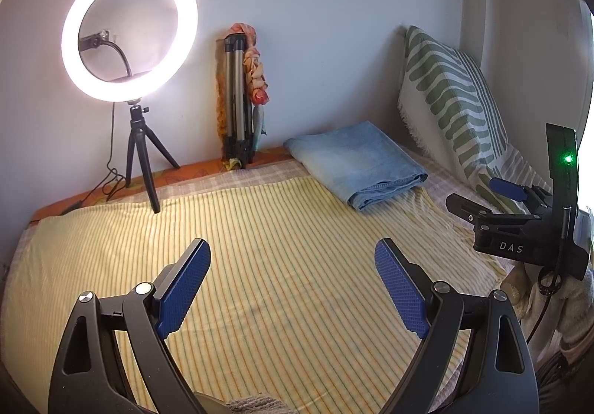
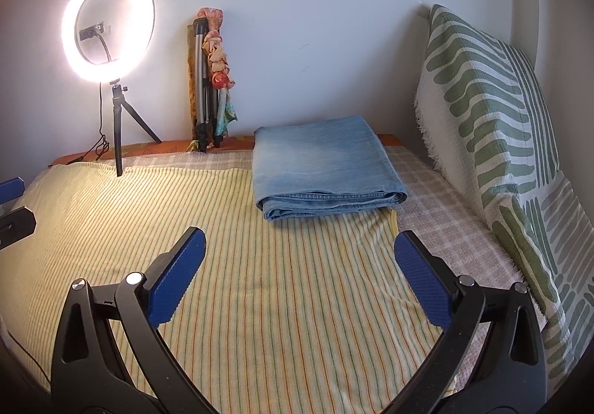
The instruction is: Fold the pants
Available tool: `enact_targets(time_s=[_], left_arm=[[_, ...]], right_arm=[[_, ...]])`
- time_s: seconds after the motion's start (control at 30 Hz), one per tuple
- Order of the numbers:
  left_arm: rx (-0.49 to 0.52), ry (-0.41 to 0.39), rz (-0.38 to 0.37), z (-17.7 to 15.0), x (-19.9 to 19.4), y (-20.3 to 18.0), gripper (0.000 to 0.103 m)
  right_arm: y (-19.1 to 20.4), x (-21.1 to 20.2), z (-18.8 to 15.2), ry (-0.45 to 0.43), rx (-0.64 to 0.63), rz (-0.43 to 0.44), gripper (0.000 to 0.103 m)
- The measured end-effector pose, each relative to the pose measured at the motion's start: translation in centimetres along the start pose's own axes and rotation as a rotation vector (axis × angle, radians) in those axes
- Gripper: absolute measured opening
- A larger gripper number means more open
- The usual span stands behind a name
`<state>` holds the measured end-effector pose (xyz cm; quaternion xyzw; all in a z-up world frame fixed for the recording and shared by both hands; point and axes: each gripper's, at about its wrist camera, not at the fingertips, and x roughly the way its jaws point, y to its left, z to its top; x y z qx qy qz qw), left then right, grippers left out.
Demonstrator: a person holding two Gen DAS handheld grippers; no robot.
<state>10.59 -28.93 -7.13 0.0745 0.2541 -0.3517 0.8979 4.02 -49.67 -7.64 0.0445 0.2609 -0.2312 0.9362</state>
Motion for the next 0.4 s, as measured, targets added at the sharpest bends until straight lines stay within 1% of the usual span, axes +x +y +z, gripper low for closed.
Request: enact_targets(time_s=[0.23,0.33,0.4], left_arm=[[0.0,-0.005,0.003,-0.05,0.01,0.04,0.09],[0.006,-0.03,0.01,-0.17,-0.33,-0.09,0.09],[0.005,-0.031,0.009,-0.08,-0.48,-0.03,0.09]], right_arm=[[-0.12,-0.03,-0.1,0.002,0.006,0.003,0.103],[-0.18,0.0,-0.06,0.004,0.008,0.008,0.103],[-0.26,-0.01,-0.1,0.006,0.009,0.01,0.103]])
